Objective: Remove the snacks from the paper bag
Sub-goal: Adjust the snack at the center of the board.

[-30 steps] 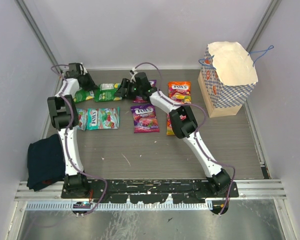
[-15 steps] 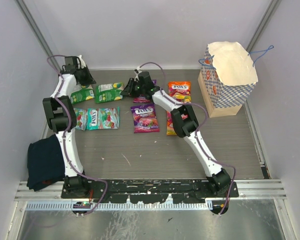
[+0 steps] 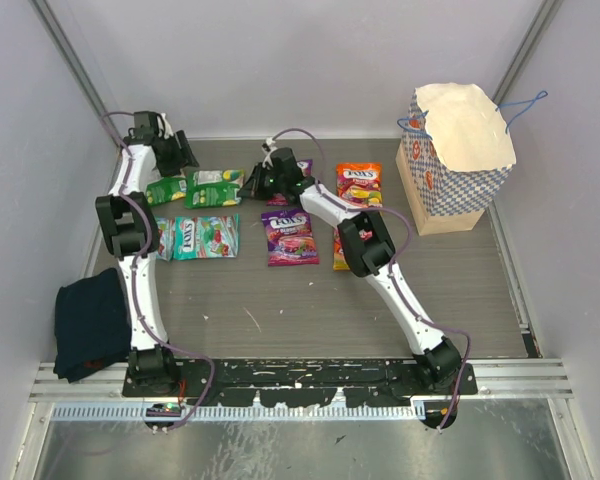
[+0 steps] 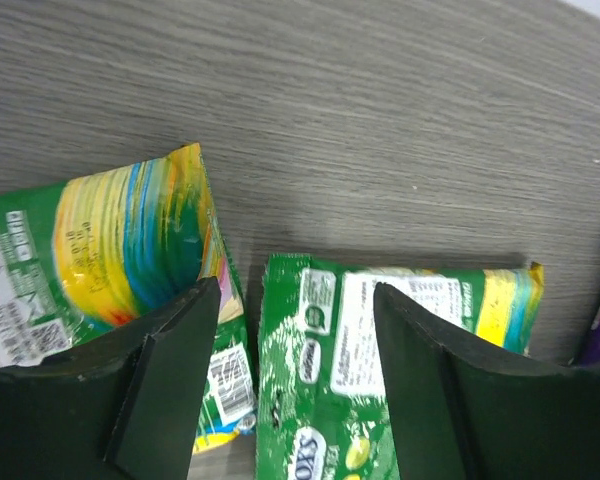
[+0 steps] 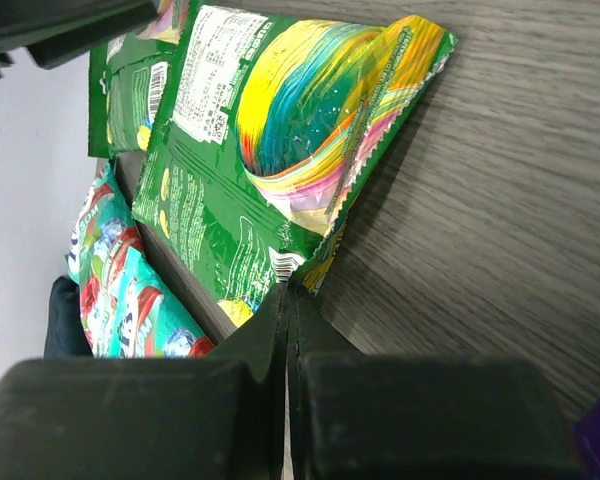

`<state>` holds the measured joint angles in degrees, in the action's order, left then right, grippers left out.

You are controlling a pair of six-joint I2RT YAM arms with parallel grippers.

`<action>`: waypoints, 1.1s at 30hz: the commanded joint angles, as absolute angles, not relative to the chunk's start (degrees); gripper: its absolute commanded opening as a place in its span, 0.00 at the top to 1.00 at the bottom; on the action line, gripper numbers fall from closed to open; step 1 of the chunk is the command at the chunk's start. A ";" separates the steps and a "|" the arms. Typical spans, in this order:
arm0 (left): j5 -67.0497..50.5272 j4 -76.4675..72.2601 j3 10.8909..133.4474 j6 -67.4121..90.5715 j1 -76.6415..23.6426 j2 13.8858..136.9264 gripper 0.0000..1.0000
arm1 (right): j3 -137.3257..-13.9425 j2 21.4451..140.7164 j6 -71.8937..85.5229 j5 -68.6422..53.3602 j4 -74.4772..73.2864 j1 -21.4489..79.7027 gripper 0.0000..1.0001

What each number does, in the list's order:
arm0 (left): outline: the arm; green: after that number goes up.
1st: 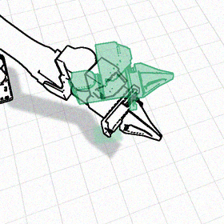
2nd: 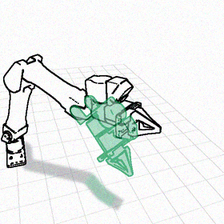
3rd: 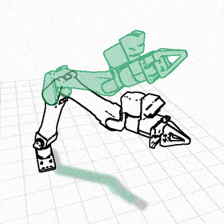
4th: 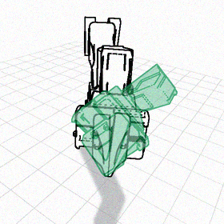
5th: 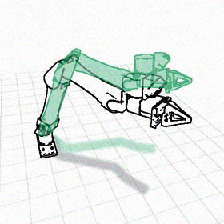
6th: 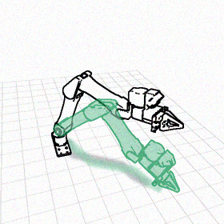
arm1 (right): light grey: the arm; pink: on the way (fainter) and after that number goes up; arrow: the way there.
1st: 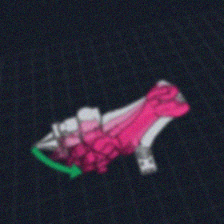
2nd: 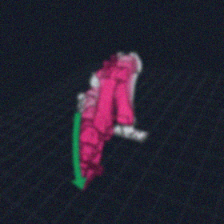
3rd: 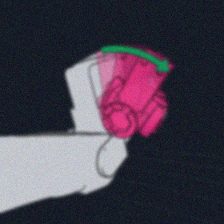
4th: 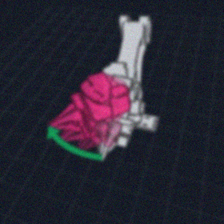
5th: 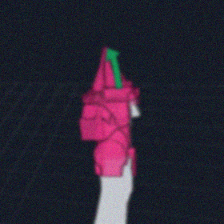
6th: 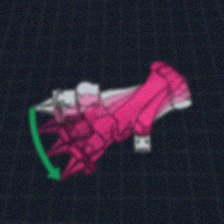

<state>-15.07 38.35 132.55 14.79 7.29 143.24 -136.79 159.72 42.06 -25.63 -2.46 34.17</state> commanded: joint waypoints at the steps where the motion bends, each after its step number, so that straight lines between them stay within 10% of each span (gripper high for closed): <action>1: -17.87 40.69 136.89 15.82 7.34 146.32 0.37 | -133.11 153.78 39.37 -26.35 -2.32 34.41 0.99; 13: -20.31 41.73 135.48 16.30 7.29 147.80 0.59 | -126.98 149.59 40.84 -27.58 0.40 33.94 0.99; 33: -20.65 48.39 129.77 18.67 6.51 146.54 0.48 | -124.15 150.97 56.10 -34.54 14.21 30.86 0.99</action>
<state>-19.51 42.52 133.62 17.67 7.07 147.13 -122.19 153.58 53.41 -33.36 10.41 30.89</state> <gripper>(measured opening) 0.527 0.028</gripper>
